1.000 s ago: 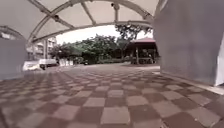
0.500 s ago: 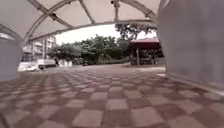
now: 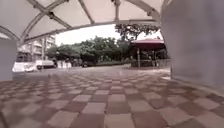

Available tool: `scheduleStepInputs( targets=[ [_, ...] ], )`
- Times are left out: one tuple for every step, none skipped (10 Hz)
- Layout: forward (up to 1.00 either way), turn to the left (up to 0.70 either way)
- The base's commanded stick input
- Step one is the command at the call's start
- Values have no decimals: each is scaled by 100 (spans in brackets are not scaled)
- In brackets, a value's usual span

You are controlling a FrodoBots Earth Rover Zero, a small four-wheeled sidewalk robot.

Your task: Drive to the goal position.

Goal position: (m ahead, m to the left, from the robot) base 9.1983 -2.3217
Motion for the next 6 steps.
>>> scheduleStepInputs(
  targets=[
    [100, 0],
    [100, 0],
    [100, 0],
    [100, 0],
    [100, 0],
    [100, 0]
  ],
)
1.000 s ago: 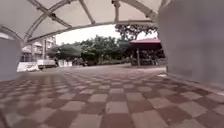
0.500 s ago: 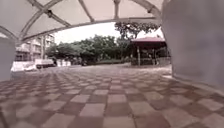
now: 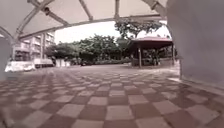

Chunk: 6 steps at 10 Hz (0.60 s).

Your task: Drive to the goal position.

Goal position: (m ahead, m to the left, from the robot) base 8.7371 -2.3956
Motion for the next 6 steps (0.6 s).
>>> scheduleStepInputs(
  targets=[
    [100, 0],
    [100, 0],
    [100, 0],
    [100, 0],
    [100, 0],
    [100, 0]
  ],
)
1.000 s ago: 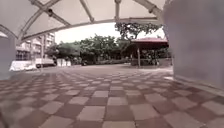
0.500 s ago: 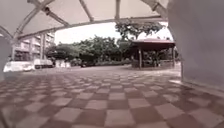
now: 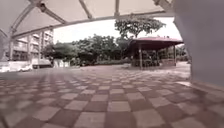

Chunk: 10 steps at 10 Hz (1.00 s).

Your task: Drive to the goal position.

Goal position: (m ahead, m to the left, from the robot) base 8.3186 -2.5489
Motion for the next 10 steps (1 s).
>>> scheduleStepInputs(
  targets=[
    [100, 0],
    [100, 0],
    [100, 0],
    [100, 0],
    [100, 0],
    [100, 0],
    [100, 0],
    [100, 0],
    [100, 0],
    [100, 0]
  ],
)
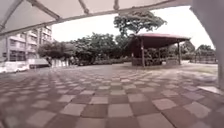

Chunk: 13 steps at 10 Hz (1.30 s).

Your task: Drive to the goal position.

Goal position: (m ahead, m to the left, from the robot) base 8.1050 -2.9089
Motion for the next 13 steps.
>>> scheduleStepInputs(
  targets=[
    [100, 0],
    [100, 0],
    [100, 0],
    [100, 0],
    [100, 0],
    [100, 0],
    [100, 0],
    [100, 0],
    [100, 0],
    [100, 0],
    [100, 0],
    [100, 0],
    [100, 0]
  ],
)
